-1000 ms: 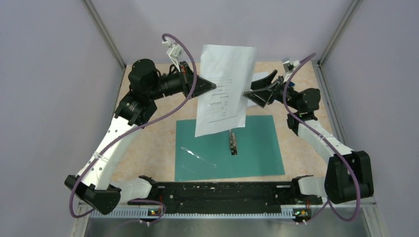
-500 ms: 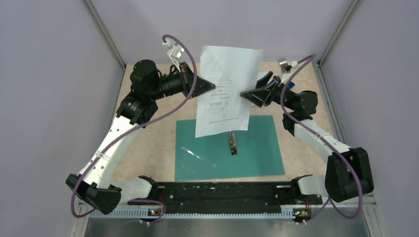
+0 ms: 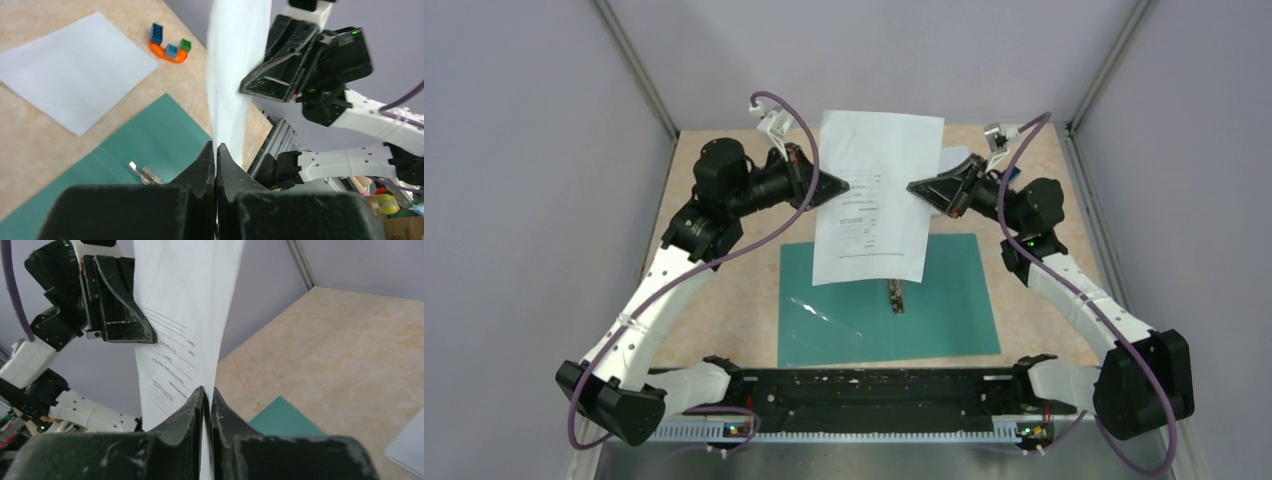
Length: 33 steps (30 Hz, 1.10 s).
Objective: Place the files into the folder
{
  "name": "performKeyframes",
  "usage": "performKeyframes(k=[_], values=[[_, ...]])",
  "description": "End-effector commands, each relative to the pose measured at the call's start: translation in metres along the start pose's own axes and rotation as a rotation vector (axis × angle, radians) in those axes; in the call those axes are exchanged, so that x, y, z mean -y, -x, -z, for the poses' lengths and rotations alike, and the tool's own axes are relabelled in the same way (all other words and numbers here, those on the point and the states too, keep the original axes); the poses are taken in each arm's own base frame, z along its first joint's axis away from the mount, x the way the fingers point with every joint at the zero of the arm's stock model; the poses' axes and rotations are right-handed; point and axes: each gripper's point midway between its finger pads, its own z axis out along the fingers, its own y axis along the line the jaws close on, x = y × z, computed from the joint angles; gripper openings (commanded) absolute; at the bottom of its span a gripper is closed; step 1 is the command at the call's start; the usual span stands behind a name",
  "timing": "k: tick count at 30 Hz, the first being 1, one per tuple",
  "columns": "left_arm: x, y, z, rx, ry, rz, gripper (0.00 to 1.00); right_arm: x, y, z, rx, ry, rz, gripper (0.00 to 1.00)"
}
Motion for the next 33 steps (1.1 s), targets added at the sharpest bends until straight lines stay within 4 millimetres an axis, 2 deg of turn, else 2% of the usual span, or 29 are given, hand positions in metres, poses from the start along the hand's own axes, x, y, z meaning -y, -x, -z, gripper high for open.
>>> performKeyframes(k=[1, 2, 5, 10, 13, 14, 19, 23, 25, 33], values=[[-0.029, -0.017, -0.004, 0.006, 0.081, 0.012, 0.0, 0.004, -0.006, -0.004, -0.04, -0.07, 0.041, 0.03], [-0.034, -0.021, -0.005, 0.004, 0.091, 0.02, 0.0, 0.006, -0.011, -0.006, -0.055, -0.085, 0.039, 0.0], [-0.051, -0.035, -0.008, -0.009, 0.135, 0.046, 0.0, 0.018, -0.022, -0.008, -0.096, -0.15, 0.043, 0.0], [-0.099, -0.066, -0.009, -0.018, 0.291, 0.056, 0.0, 0.064, -0.039, 0.002, -0.164, -0.411, 0.1, 0.0], [-0.126, -0.087, -0.018, 0.022, 0.318, 0.069, 0.0, 0.078, -0.047, 0.009, -0.15, -0.456, 0.137, 0.0], [-0.137, -0.102, -0.021, 0.018, 0.326, 0.099, 0.0, 0.081, -0.051, 0.01, -0.145, -0.456, 0.142, 0.0], [-0.168, -0.138, -0.034, 0.006, 0.362, 0.17, 0.0, 0.096, -0.091, 0.014, -0.214, -0.45, 0.104, 0.0], [-0.184, -0.157, -0.04, 0.006, 0.376, 0.191, 0.06, 0.1, -0.112, 0.017, -0.219, -0.45, 0.123, 0.0], [-0.189, -0.165, -0.043, 0.005, 0.374, 0.196, 0.15, 0.1, -0.116, 0.019, -0.206, -0.441, 0.122, 0.0], [-0.201, -0.186, -0.043, -0.028, 0.4, 0.218, 0.34, 0.102, -0.131, 0.023, -0.208, -0.403, 0.137, 0.0]])
